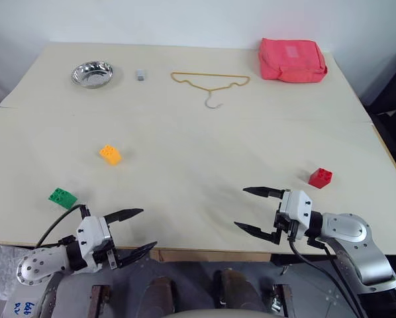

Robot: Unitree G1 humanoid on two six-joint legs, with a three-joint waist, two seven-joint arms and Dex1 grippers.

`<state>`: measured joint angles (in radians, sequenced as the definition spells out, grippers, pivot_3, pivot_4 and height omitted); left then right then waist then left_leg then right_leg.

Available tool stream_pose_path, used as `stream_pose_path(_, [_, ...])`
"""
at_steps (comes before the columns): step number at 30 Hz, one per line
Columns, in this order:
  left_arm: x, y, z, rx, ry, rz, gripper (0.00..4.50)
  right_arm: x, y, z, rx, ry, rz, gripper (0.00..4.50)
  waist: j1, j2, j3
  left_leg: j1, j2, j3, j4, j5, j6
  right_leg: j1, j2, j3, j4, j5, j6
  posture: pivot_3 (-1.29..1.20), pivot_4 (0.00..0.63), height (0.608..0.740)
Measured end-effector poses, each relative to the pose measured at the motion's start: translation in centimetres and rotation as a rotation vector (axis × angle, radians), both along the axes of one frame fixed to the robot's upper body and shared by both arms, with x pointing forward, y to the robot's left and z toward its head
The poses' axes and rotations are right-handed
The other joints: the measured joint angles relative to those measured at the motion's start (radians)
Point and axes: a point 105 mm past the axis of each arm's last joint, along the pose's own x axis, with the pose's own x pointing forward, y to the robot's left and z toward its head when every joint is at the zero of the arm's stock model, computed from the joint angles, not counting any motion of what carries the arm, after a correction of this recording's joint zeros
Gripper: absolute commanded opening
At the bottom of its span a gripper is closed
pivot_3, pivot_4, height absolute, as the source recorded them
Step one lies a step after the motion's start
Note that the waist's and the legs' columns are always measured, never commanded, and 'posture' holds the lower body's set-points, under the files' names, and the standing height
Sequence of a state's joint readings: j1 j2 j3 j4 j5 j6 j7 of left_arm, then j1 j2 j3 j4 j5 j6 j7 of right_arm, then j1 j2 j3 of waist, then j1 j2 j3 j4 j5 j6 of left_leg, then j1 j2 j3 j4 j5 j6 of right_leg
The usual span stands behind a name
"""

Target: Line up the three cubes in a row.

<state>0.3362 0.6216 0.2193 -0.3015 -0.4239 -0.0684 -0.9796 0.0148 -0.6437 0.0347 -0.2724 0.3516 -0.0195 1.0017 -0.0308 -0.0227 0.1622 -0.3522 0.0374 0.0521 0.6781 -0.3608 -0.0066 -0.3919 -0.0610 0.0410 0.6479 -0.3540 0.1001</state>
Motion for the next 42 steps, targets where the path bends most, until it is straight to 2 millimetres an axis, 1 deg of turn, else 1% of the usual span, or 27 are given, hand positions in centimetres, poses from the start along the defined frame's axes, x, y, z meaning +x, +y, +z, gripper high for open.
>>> stream_pose_path(3, [0.2,0.0,0.2,-0.001,-0.009,0.003,4.49,0.0,0.0,0.0,0.001,-0.003,-0.003,4.5,0.0,0.0,0.0,0.0,0.0,0.0,0.0,0.0,0.0,0.0,0.0,0.0,0.0,0.0,0.0,0.0,0.15,0.74])
stream_pose_path(7, [1.0,-0.1,0.7,-0.019,-0.021,0.022,4.49,0.1,-0.2,0.2,0.017,-0.002,-0.03,4.5,0.001,0.0,0.0,0.0,0.0,-0.001,0.0,0.0,0.0,0.0,0.0,-0.001,0.0,0.0,0.0,0.0,0.15,0.74])
stream_pose_path(12, [2.1,0.0,1.7,0.004,-0.003,-0.017,4.49,-0.3,-2.4,1.7,0.065,-0.003,-0.161,4.5,0.003,0.002,0.001,-0.001,0.0,-0.002,0.0,0.0,0.0,0.0,0.0,-0.002,-0.001,0.0,0.0,0.0,0.15,0.74])
stream_pose_path(14, [3.0,-0.7,2.5,-0.007,-0.015,-0.075,4.49,-0.9,-4.2,2.2,0.067,-0.014,-0.267,4.5,0.008,0.004,0.002,-0.002,-0.001,-0.004,0.0,0.0,0.0,0.001,-0.001,-0.004,-0.001,0.0,0.0,0.0,0.15,0.74])
stream_pose_path(15, [3.8,-1.3,3.0,-0.015,-0.018,-0.127,4.49,-1.4,-6.3,2.7,0.063,-0.033,-0.381,4.5,0.021,0.005,0.003,-0.002,-0.003,-0.006,0.0,0.0,-0.001,0.001,-0.002,-0.005,-0.001,0.0,0.0,0.0,0.15,0.74])
stream_pose_path(17, [4.7,-2.1,3.5,-0.017,-0.014,-0.198,4.49,-2.1,-9.7,3.4,0.055,-0.064,-0.561,4.5,0.028,0.005,0.002,-0.003,-0.004,-0.006,0.0,0.001,-0.002,0.001,-0.001,-0.005,-0.001,0.0,0.0,0.0,0.15,0.74])
stream_pose_path(19, [5.0,-3.0,3.5,-0.014,0.005,-0.272,4.49,-3.2,-12.1,3.8,0.057,-0.086,-0.699,4.5,0.024,0.005,0.002,-0.002,-0.004,-0.004,0.0,0.001,-0.002,0.001,-0.001,-0.004,-0.001,0.0,0.0,0.0,0.15,0.74])
stream_pose_path(20, [5.1,-3.4,3.5,-0.011,0.013,-0.306,4.49,-3.7,-13.0,3.8,0.066,-0.089,-0.756,4.5,0.02,0.005,0.002,-0.002,-0.004,-0.004,0.0,0.001,-0.002,0.001,0.0,-0.004,-0.002,0.0,0.0,0.0,0.15,0.74])
stream_pose_path(22, [5.2,-4.3,3.5,-0.009,0.027,-0.375,4.49,-5.2,-15.1,3.4,0.064,-0.077,-0.87,4.5,0.012,0.005,0.002,-0.002,-0.004,-0.004,-0.001,0.001,-0.002,0.001,0.0,-0.004,-0.002,0.0,0.0,0.0,0.15,0.74])
stream_pose_path(23, [5.2,-4.5,3.6,-0.01,0.026,-0.389,4.49,-5.6,-15.6,3.2,0.057,-0.068,-0.898,4.5,0.009,0.005,0.002,-0.002,-0.004,-0.004,-0.002,0.001,-0.001,0.001,0.0,-0.003,-0.002,0.0,0.0,0.0,0.15,0.74])
stream_pose_path(26, [5.9,-5.8,4.3,-0.031,0.013,-0.45,4.49,-8.0,-18.7,1.5,0.035,0.012,-1.046,4.5,0.005,0.005,0.002,-0.002,-0.004,-0.004,-0.002,0.001,0.0,0.002,-0.001,-0.003,-0.002,0.0,0.0,0.0,0.15,0.74])
stream_pose_path(27, [6.0,-6.1,4.3,-0.035,0.012,-0.462,4.49,-8.4,-19.4,1.1,0.043,0.028,-1.084,4.5,0.003,0.005,0.002,-0.001,-0.004,-0.003,-0.002,0.001,0.0,0.002,-0.001,-0.002,-0.001,0.0,0.001,0.0,0.15,0.74])
stream_pose_path(28, [6.1,-6.2,4.3,-0.038,0.017,-0.467,4.49,-8.5,-19.6,0.9,0.056,0.04,-1.1,4.5,-0.003,0.006,0.002,0.0,-0.004,-0.002,-0.003,0.001,0.0,0.001,0.0,-0.001,-0.001,0.0,0.001,0.0,0.15,0.74])
stream_pose_path(30, [6.2,-6.3,4.1,-0.042,0.026,-0.47,4.49,-7.8,-19.5,1.0,0.098,0.055,-1.104,4.5,-0.015,0.006,0.002,0.001,-0.004,0.0,-0.005,0.001,0.0,0.001,0.0,0.001,0.0,0.0,0.001,0.0,0.15,0.74])
stream_pose_path(32, [6.3,-6.4,4.0,-0.048,0.028,-0.474,4.49,-6.1,-18.6,1.6,0.126,0.058,-1.069,4.5,-0.025,0.006,0.003,0.001,-0.003,0.0,-0.005,0.002,-0.001,0.0,0.0,0.001,0.002,0.0,0.001,0.0,0.15,0.74])
stream_pose_path(35, [6.6,-6.4,4.0,-0.058,0.027,-0.462,4.49,-3.7,-16.7,3.1,0.133,0.038,-0.969,4.5,-0.02,0.006,0.003,0.001,-0.004,-0.001,-0.005,0.003,-0.001,-0.001,0.0,0.001,0.003,0.0,0.001,0.0,0.15,0.74])
stream_pose_path(38, [6.7,-6.2,4.0,-0.059,0.027,-0.448,4.49,-2.0,-15.6,3.6,0.085,0.055,-0.886,4.5,-0.005,0.007,0.003,0.0,-0.004,-0.002,-0.004,0.003,-0.001,-0.001,0.0,0.0,0.003,0.0,0.001,0.0,0.15,0.74])
stream_pose_path(40, [6.7,-6.0,4.0,-0.057,0.031,-0.441,4.49,-0.5,-15.7,4.0,0.051,0.06,-0.843,4.5,0.0,0.007,0.003,-0.001,-0.005,-0.001,0.0,0.003,0.0,-0.001,-0.001,0.001,0.003,0.001,0.002,0.0,0.15,0.74])
stream_pose_path(41, [6.6,-6.0,4.0,-0.057,0.029,-0.439,4.49,0.7,-16.3,4.6,-0.003,0.058,-0.816,4.5,0.001,0.008,0.004,-0.001,-0.006,0.0,0.001,0.002,0.002,0.0,-0.002,0.002,0.003,0.001,0.002,0.0,0.15,0.74])
stream_pose_path(42, [6.5,-6.0,4.0,-0.056,0.027,-0.436,4.49,1.3,-16.9,4.7,-0.049,0.071,-0.797,4.5,0.002,0.008,0.004,-0.001,-0.007,0.0,0.001,0.002,0.003,0.0,-0.002,0.002,0.003,0.001,0.002,0.0,0.15,0.74])
